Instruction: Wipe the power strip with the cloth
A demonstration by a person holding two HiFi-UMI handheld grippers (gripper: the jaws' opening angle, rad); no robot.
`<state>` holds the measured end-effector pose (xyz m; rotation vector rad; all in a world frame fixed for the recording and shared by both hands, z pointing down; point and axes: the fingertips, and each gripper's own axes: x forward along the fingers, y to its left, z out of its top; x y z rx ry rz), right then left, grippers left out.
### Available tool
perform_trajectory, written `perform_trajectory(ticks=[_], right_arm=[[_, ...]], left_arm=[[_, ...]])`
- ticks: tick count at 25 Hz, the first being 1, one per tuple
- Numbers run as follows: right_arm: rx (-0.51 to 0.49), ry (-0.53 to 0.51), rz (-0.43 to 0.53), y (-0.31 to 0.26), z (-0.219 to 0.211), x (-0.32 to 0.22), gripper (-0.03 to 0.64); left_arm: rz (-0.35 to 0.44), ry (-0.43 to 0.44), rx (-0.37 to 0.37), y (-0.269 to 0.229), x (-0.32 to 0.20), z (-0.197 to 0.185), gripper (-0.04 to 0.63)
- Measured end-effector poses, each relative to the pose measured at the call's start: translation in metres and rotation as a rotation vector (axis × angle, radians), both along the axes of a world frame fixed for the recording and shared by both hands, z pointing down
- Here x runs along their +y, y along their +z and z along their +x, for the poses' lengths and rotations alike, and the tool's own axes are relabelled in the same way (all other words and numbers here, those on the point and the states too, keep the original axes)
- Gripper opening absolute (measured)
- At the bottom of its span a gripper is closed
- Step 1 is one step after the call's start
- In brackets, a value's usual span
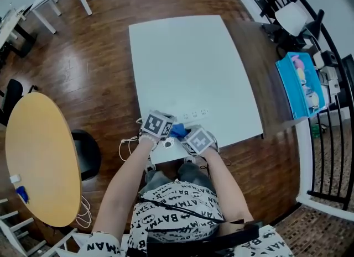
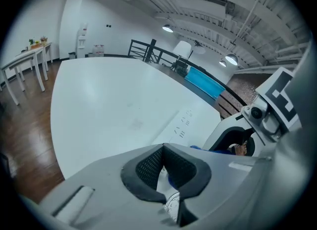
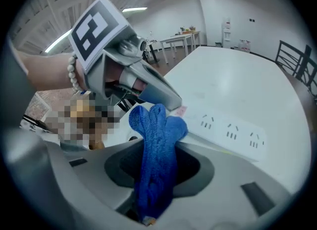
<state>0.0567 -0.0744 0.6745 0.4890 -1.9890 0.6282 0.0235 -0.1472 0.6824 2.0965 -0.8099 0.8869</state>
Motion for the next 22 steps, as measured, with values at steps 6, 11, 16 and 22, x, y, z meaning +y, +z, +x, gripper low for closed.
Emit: perform_trajectory(ticks=[6,11,16,22], right_arm=[[-0.02,0.105,-0.036,0.0,0.014,-0.007,0.149],[0.026,0.132,-0.037,0.004,0.066,-0.022,0.149],[0.041,0.172,-0.048,0.003,0.117,-0.042,0.149],[0.132,0.203,-0.012,0.004,0.181,-0.073,0.149]], left_arm=[[0.014,0.038,-0.062,-0.003,0.002,-0.001,0.0],[0.048,0.064,-0.069,-0.01,0.003,0.004,0.0],[0.037,0.064,-0.067,-0.01,0.003,0.004,0.0],[0.042,0.048,-0.078,-0.011,0.001,0.005,0.0]])
